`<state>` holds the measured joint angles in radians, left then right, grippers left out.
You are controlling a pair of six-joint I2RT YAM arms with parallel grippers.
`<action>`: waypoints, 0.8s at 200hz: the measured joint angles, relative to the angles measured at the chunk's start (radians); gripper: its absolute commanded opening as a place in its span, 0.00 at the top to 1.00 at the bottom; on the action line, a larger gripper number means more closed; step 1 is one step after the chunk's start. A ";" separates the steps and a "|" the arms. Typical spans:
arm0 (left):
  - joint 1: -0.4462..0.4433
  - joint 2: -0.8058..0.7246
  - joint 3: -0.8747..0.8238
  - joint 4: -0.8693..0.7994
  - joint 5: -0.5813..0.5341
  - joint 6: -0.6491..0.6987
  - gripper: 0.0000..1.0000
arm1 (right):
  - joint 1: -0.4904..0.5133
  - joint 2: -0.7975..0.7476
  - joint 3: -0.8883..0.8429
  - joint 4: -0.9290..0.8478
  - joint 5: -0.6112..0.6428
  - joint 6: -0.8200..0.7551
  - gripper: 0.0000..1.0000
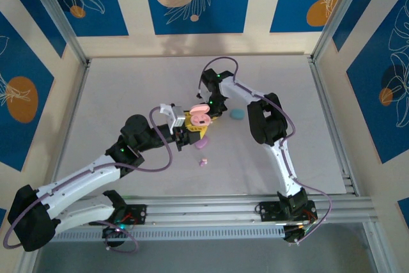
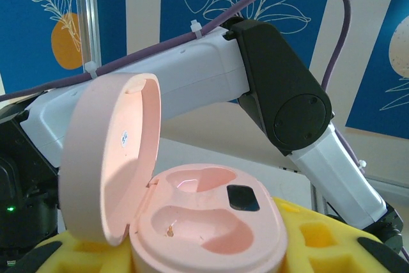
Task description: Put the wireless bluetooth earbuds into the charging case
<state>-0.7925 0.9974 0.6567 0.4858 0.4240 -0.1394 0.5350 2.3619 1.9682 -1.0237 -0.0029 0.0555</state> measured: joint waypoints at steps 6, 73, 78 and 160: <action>0.000 0.000 0.000 0.000 0.000 0.000 0.75 | 0.002 0.000 0.002 -0.002 0.008 -0.003 0.74; 0.000 0.000 0.000 0.000 0.000 0.000 0.75 | 0.018 0.006 0.022 -0.022 0.050 -0.014 0.80; 0.000 0.000 0.000 0.000 0.000 0.000 0.75 | 0.018 0.006 0.022 -0.022 0.051 -0.014 0.80; 0.000 -0.032 0.000 -0.024 -0.049 0.014 0.75 | -0.064 -0.231 -0.208 0.087 -0.253 0.166 0.81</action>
<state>-0.7925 0.9653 0.6563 0.4618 0.3752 -0.1257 0.4709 2.1307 1.7607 -0.9371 -0.2554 0.2218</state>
